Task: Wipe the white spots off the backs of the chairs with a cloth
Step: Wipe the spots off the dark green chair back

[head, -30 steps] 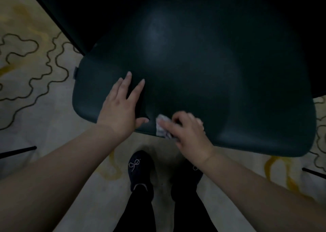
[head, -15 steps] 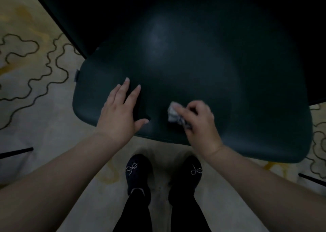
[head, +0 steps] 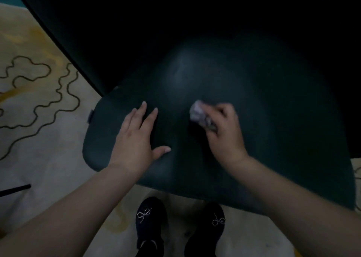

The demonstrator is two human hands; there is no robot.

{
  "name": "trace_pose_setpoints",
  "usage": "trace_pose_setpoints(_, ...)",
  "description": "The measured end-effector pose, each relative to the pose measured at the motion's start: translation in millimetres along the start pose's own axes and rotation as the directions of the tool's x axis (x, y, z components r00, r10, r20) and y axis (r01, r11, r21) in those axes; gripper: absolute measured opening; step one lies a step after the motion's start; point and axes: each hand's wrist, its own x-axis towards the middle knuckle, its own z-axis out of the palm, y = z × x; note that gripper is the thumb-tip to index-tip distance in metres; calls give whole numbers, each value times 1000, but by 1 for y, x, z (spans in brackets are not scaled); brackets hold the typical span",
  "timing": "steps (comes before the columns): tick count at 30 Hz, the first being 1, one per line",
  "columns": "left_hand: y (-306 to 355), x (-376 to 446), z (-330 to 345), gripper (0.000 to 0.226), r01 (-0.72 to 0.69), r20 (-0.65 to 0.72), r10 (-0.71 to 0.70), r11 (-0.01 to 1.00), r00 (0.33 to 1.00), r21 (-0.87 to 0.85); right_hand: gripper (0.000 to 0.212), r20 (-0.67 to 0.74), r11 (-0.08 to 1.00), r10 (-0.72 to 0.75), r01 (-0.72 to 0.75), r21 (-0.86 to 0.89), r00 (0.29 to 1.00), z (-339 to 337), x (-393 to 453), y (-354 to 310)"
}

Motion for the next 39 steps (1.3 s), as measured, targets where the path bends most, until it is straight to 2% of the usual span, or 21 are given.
trace_pose_setpoints(5,-7,8,-6,95,20,-43,-21,999,999,-30,45,-199,977,183,-201,-71,963,11,125,20)
trace_pose_setpoints(7,-11,11,-7,93,21,-55,-22,999,998,-28,47,-200,958,220,-250,-139,955,20,137,14)
trace_pose_setpoints(8,-13,12,-8,92,29,-60,-30,999,998,-30,48,-167,962,193,-219,-159,967,25,130,6)
trace_pose_setpoints(10,-15,12,-8,92,46,-61,-49,998,997,-39,48,-34,985,3,-9,-172,999,33,95,-14)
trace_pose_setpoints(12,-17,11,-8,91,47,-62,-51,998,997,-51,44,146,961,-225,244,-128,963,35,47,-27)
trace_pose_setpoints(13,-18,11,-9,91,45,-64,-49,997,997,-57,42,217,945,-291,316,-87,932,33,30,-30)
trace_pose_setpoints(15,-20,10,-9,91,50,-62,-54,997,997,-58,44,250,937,-326,347,-44,912,27,26,-25)
trace_pose_setpoints(16,-21,9,-10,91,60,-59,-63,997,996,-55,46,212,949,-294,312,-55,932,25,37,-20)
trace_pose_setpoints(18,-24,6,-12,92,78,-63,-82,995,995,-57,45,18,986,-118,119,-113,993,25,79,-10)
trace_pose_setpoints(20,-29,3,-13,91,97,-70,-101,993,992,-61,44,-162,981,108,-132,-143,981,26,135,1)
trace_pose_setpoints(22,-34,-2,-12,91,121,-80,-126,991,989,-64,44,-215,955,225,-259,-144,950,32,175,0)
trace_pose_setpoints(24,-38,-7,-11,91,147,-88,-153,987,984,-68,45,-134,961,202,-223,-163,970,46,178,-17)
trace_pose_setpoints(26,-40,-13,-10,92,184,-92,-191,980,977,-77,45,43,982,41,-33,-187,998,59,145,-43)
trace_pose_setpoints(28,-42,-16,-11,95,219,-95,-227,972,969,-85,43,231,964,-185,222,-147,955,64,96,-63)
trace_pose_setpoints(30,-45,-18,-11,97,247,-91,-255,965,963,-89,45,348,936,-308,347,-54,885,59,60,-68)
trace_pose_setpoints(32,-49,-19,-12,98,263,-89,-272,959,958,-102,45,350,943,-308,332,-10,885,58,61,-64)
trace_pose_setpoints(36,-58,-20,-14,99,271,-82,-280,957,957,-108,40,138,990,-123,132,-58,983,75,118,-62)
trace_pose_setpoints(39,-60,-20,-14,100,266,-87,-278,955,957,-134,36,129,986,-88,105,-130,988,102,149,-74)
